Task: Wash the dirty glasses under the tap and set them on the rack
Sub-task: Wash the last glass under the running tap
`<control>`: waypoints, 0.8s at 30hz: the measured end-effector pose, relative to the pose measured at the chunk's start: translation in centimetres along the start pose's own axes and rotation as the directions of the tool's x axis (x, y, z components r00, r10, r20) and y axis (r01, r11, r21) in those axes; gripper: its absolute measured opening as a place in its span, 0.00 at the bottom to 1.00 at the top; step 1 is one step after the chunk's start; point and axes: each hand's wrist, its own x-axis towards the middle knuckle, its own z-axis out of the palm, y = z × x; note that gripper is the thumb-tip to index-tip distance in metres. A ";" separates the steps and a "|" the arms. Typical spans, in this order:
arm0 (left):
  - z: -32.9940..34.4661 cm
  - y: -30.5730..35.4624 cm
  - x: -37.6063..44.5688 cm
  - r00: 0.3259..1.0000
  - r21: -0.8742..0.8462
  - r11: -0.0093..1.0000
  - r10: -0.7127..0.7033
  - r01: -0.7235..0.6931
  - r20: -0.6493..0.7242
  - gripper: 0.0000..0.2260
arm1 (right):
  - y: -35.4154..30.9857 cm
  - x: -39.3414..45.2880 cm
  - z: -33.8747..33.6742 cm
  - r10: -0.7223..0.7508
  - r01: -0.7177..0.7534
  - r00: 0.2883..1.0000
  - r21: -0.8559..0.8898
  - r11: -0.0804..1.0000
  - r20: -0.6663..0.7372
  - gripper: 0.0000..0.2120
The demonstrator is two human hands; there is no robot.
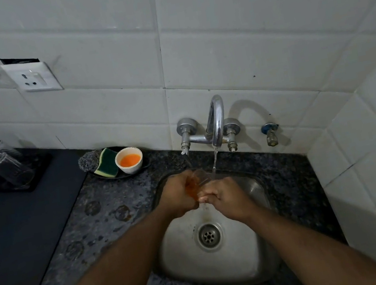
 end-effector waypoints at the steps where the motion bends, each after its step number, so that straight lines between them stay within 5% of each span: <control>1: 0.4 0.3 -0.3 0.993 0.030 0.999 0.024 -0.021 -0.118 0.18 | -0.4 0.1 0.2 0.035 -0.032 0.998 0.051 0.998 -0.057 0.04; 4: 1.1 0.4 -1.0 0.956 0.055 0.997 0.069 -0.055 -0.285 0.15 | -0.9 0.2 0.1 0.057 -0.048 0.996 0.115 0.992 -0.072 0.05; 9: -0.8 -0.9 -0.6 0.977 -0.074 0.995 -0.051 0.068 0.207 0.28 | 0.1 -0.1 -0.8 -0.044 0.055 0.985 -0.067 0.996 0.168 0.05; 15: 1.2 -0.2 -1.4 0.972 -0.031 0.998 0.044 -0.053 -0.231 0.17 | -0.8 0.0 0.0 0.019 -0.017 1.000 0.049 0.999 -0.023 0.06; 18: -0.2 -0.5 -1.2 0.997 -0.095 0.995 -0.019 0.027 0.080 0.23 | -0.4 -0.3 -0.9 -0.011 0.027 0.983 -0.083 0.996 0.185 0.06; 20: -0.9 -0.6 -1.1 0.947 -0.099 0.984 -0.110 0.146 0.301 0.28 | -0.2 -0.5 -1.3 0.021 0.012 0.962 -0.120 0.993 0.272 0.05; 22: -0.5 -0.4 -1.2 0.977 -0.070 0.993 -0.080 0.096 0.196 0.29 | -0.8 -0.5 -1.0 0.027 -0.004 0.978 -0.107 0.994 0.206 0.04; 24: 0.6 0.1 -1.6 0.996 -0.027 0.999 0.040 -0.042 -0.078 0.23 | -1.3 -0.5 -0.5 0.038 -0.036 0.996 -0.026 0.999 0.080 0.03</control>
